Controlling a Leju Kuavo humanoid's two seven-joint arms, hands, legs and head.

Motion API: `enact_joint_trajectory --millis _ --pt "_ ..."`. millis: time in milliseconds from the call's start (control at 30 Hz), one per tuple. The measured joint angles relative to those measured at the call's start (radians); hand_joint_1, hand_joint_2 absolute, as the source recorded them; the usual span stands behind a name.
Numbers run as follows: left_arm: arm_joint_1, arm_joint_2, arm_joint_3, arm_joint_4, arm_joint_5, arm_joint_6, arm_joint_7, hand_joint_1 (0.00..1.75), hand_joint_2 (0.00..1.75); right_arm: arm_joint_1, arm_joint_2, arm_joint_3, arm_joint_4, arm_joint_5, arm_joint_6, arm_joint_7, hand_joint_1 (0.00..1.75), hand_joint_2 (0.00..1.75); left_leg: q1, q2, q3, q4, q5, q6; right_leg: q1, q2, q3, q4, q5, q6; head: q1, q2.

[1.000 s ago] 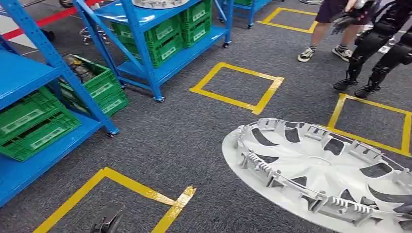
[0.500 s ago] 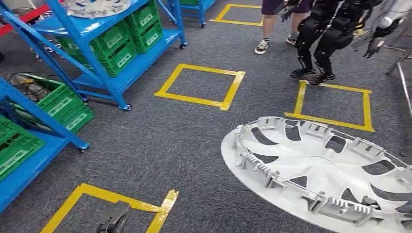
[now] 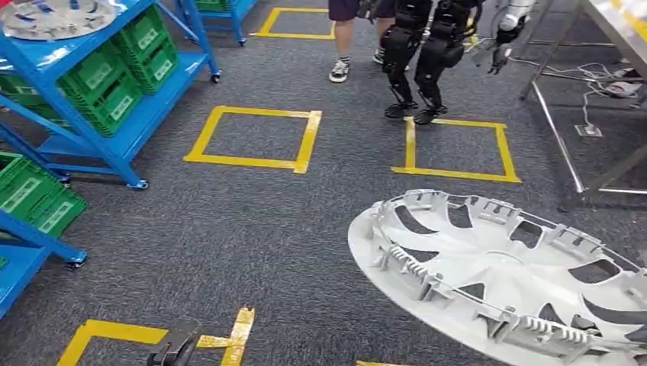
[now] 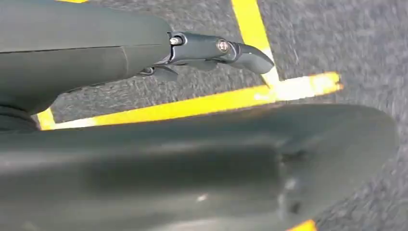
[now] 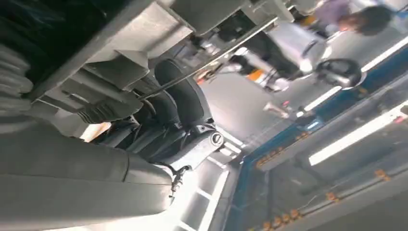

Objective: Take the parts from the cabinet and place them on the table.

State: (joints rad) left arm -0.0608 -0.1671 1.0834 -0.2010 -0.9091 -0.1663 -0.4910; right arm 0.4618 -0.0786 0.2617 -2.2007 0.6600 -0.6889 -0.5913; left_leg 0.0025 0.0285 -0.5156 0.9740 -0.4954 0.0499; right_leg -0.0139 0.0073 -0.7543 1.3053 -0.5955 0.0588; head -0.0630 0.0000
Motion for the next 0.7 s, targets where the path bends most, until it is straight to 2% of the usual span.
enact_joint_trajectory --millis 33,67,100,133,167,200,233,300,333,367,400,433,467,500,533,567,633,667,700 --pt "0.0 0.0 0.0 0.0 -0.001 0.0 0.0 0.0 0.0 0.001 -0.001 -0.001 0.0 0.0 0.0 0.0 1.75 1.75 0.0 0.017 0.001 0.001 -0.002 -0.003 -0.003 -0.002 0.003 -0.004 0.015 0.004 0.001 0.0" --pt "0.0 -0.002 0.0 0.0 0.0 0.0 0.0 0.0 0.0 0.002 -0.001 0.0 0.0 0.001 0.0 0.001 1.75 1.75 0.001 0.03 0.002 0.002 -0.005 -0.007 -0.006 -0.007 0.032 -0.057 0.05 0.008 0.001 0.0" --pt "-0.001 -0.003 0.0 0.0 -0.001 0.0 0.0 0.0 0.0 0.003 -0.001 0.0 0.0 0.0 0.0 0.001 1.75 1.75 0.002 0.043 0.005 0.004 -0.009 -0.011 -0.009 -0.02 0.083 -0.148 0.094 0.01 0.001 0.0" --pt "-0.001 -0.004 0.0 0.0 -0.002 0.003 0.001 0.0 0.0 0.002 -0.001 0.0 0.0 0.001 0.0 0.001 1.75 1.75 0.004 0.054 0.009 0.009 -0.015 -0.017 -0.01 -0.052 0.142 -0.249 0.132 0.013 0.0 0.0" --pt "-0.001 -0.004 0.0 0.0 -0.003 0.008 0.008 0.0 0.0 0.0 -0.001 0.0 0.0 0.001 0.0 0.001 1.75 1.75 0.0 0.064 0.012 0.012 -0.021 -0.024 -0.002 -0.092 0.165 -0.294 0.114 0.011 0.001 0.0" --pt "0.0 0.001 0.0 0.0 -0.003 0.013 0.014 0.0 0.0 0.002 -0.001 -0.001 -0.001 0.001 0.0 0.002 1.75 1.75 -0.005 0.068 0.008 0.02 -0.028 -0.031 -0.005 -0.085 0.178 -0.3 0.123 -0.004 0.0 0.0" --pt "-0.001 -0.001 0.0 0.0 -0.005 0.014 0.016 0.0 0.0 0.005 -0.001 -0.002 -0.002 0.001 0.0 0.002 1.75 1.75 -0.005 0.076 0.014 0.019 -0.027 -0.034 0.0 -0.07 0.174 -0.293 0.122 -0.016 -0.005 0.0" --pt "-0.003 -0.002 -0.001 0.0 -0.006 0.014 0.016 0.0 0.0 0.013 -0.001 -0.011 -0.004 0.0 0.0 -0.005 1.75 1.75 -0.001 0.097 0.02 0.016 -0.029 -0.044 0.004 -0.05 0.167 -0.291 0.12 -0.029 -0.003 0.0" --pt "-0.005 -0.003 -0.001 0.0 -0.009 0.014 0.014 0.0 0.0 0.015 -0.001 -0.015 -0.006 -0.003 0.0 -0.01 1.75 1.75 0.004 0.087 0.019 0.019 -0.039 -0.053 -0.001 -0.04 0.171 -0.297 0.125 -0.039 -0.004 0.0" --pt "-0.007 -0.003 -0.003 0.0 -0.013 0.014 0.013 0.0 0.0 0.017 -0.001 -0.016 -0.007 -0.008 0.0 -0.013 1.75 1.75 0.006 0.039 0.013 0.041 -0.058 -0.055 -0.002 -0.032 0.171 -0.297 0.126 -0.044 -0.009 0.0" --pt "-0.007 -0.003 -0.005 0.0 -0.013 0.014 0.012 0.0 0.0 0.015 -0.001 -0.018 -0.007 -0.011 0.0 -0.014 1.75 1.75 0.008 0.003 -0.016 0.108 -0.099 -0.055 -0.002 -0.022 0.17 -0.297 0.126 -0.049 -0.009 0.0" --pt "-0.006 -0.003 -0.005 0.0 -0.013 0.014 0.012 0.0 0.0 0.014 -0.001 -0.019 -0.007 -0.012 0.0 -0.015 1.75 1.75 0.008 -0.012 -0.057 0.2 -0.144 -0.055 0.0 -0.01 0.17 -0.297 0.126 -0.053 -0.01 0.0" --pt "-0.002 -0.003 -0.006 0.0 -0.013 0.014 0.012 0.0 0.0 0.015 -0.001 -0.019 -0.007 -0.014 0.0 -0.015 1.75 1.75 0.007 -0.017 -0.102 0.293 -0.179 -0.054 0.003 0.004 0.171 -0.297 0.125 -0.054 -0.009 0.0" --pt "0.0 -0.005 -0.006 0.0 -0.013 0.014 0.012 0.0 0.0 0.015 -0.001 -0.02 -0.007 -0.016 0.0 -0.015 1.75 1.75 0.007 -0.019 -0.133 0.351 -0.191 -0.051 0.006 0.019 0.171 -0.296 0.126 -0.055 -0.01 0.0" --pt "0.003 -0.005 -0.006 0.0 -0.013 0.014 0.012 0.0 0.0 0.015 -0.001 -0.023 -0.007 -0.016 0.0 -0.015 1.75 1.75 0.006 -0.02 -0.144 0.359 -0.176 -0.046 0.009 0.035 0.172 -0.296 0.126 -0.056 -0.009 0.0" --pt "0.002 -0.005 -0.006 0.0 -0.013 0.014 0.012 0.0 0.0 0.015 -0.001 -0.023 -0.007 -0.016 0.0 -0.015 1.75 1.75 0.003 -0.022 -0.133 0.323 -0.139 -0.039 0.011 0.05 0.174 -0.296 0.126 -0.056 -0.009 0.0" --pt "0.001 -0.005 -0.006 0.0 -0.013 0.013 0.012 0.0 0.0 0.015 -0.001 -0.024 -0.007 -0.015 0.0 -0.015 1.75 1.75 -0.004 -0.041 -0.07 0.164 -0.04 -0.024 0.012 0.078 0.179 -0.296 0.127 -0.056 -0.009 0.0" --pt "0.001 -0.003 -0.006 0.0 -0.012 0.013 0.011 0.0 0.0 0.014 -0.001 -0.025 -0.007 -0.013 0.0 -0.015 1.75 1.75 -0.007 -0.086 -0.031 0.066 0.004 -0.016 0.01 0.091 0.178 -0.296 0.127 -0.056 -0.008 0.0" --pt "0.001 -0.002 -0.006 0.0 -0.012 0.011 0.01 0.0 0.0 0.012 -0.001 -0.025 -0.006 -0.013 0.0 -0.014 1.75 1.75 -0.003 -0.134 -0.026 0.045 -0.007 -0.009 0.014 0.101 0.173 -0.291 0.127 -0.051 -0.006 0.0"
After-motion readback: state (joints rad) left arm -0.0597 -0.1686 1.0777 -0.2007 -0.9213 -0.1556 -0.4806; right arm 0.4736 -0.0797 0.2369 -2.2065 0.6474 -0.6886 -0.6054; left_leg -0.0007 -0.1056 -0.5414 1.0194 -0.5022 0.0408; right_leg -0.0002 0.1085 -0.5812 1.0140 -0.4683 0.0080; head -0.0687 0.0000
